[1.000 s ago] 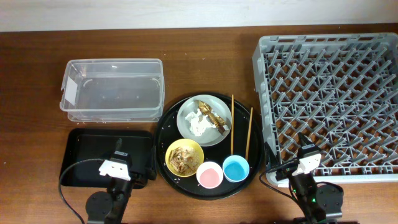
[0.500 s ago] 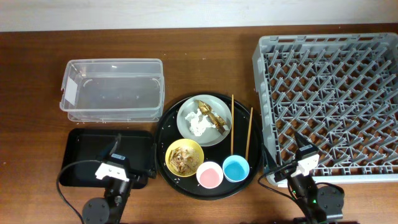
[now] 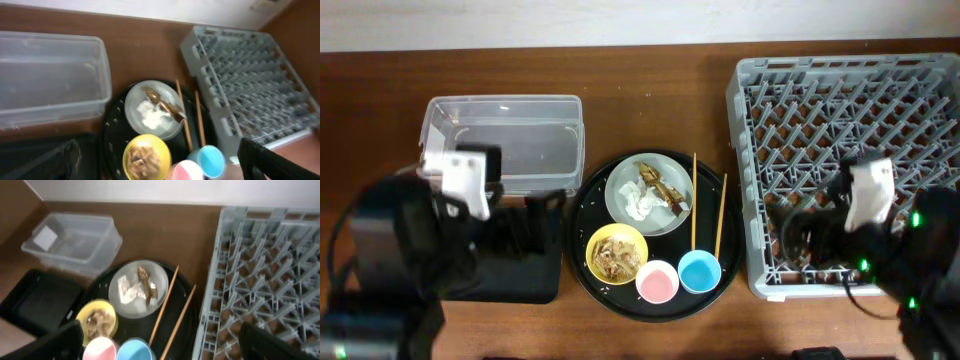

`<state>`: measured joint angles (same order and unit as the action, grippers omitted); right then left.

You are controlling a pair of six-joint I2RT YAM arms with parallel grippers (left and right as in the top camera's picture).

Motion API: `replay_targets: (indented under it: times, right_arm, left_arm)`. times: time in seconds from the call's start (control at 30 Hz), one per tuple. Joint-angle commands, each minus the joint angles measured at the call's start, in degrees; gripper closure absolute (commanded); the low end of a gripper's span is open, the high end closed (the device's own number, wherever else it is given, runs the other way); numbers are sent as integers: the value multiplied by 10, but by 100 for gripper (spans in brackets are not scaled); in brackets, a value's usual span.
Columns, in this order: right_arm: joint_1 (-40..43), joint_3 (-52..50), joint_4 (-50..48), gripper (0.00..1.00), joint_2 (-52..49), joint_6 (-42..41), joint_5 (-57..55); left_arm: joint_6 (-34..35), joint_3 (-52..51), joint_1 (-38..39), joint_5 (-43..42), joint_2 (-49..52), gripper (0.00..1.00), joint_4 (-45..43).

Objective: Sort waste into correct bins and load items into the dishwasher rack

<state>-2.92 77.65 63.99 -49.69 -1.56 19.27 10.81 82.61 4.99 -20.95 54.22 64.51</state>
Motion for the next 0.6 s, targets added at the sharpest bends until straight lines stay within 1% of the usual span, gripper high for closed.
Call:
replay_targets:
  times: [0.0, 0.03, 0.07, 0.13, 0.17, 0.2, 0.27, 0.3, 0.33, 0.4, 0.43, 0.5, 0.53, 0.57]
  right_arm:
    - [3, 80, 51, 2, -70, -4, 15]
    - [3, 86, 55, 2, -83, -5, 15]
    - [3, 86, 57, 2, -92, -24, 6]
    - [4, 86, 67, 2, -104, -82, -47]
    - [4, 86, 73, 2, -109, -113, -81]
    - [4, 86, 74, 2, -110, -126, -95]
    - [4, 86, 72, 2, -110, -127, -97]
    - [4, 86, 72, 2, -110, -129, -97]
    - [4, 86, 73, 2, -110, -130, -96]
    - [4, 86, 79, 2, -110, -129, -96]
    - [4, 86, 83, 2, -110, -129, -96]
    - [4, 86, 85, 2, -110, -129, -96]
    - [4, 86, 86, 2, -110, -129, -96]
    - [4, 86, 86, 1, -110, -129, -96]
  left_arm:
    - [7, 89, -2, -99, 72, 0, 39]
    - [7, 90, -2, -108, 79, 0, 39]
    - [7, 90, -2, -108, 89, 0, 33]
    - [9, 89, 14, -110, 111, 0, 50]
    - [9, 83, 57, -104, 137, 2, 92]
    - [9, 73, 89, -91, 150, 5, 107]
    - [24, 28, 194, 0, 187, 7, 118]
    - [72, -20, 272, 89, 222, 16, 104]
    - [101, -47, 313, 119, 246, 20, 85]
    - [121, -113, 370, 124, 293, 23, 8]
    - [121, -143, 393, 128, 316, 25, -28]
    - [132, -161, 411, 172, 346, 41, -40]
    - [148, -161, 414, 205, 361, 42, -40]
    - [162, -161, 414, 225, 373, 47, -43]
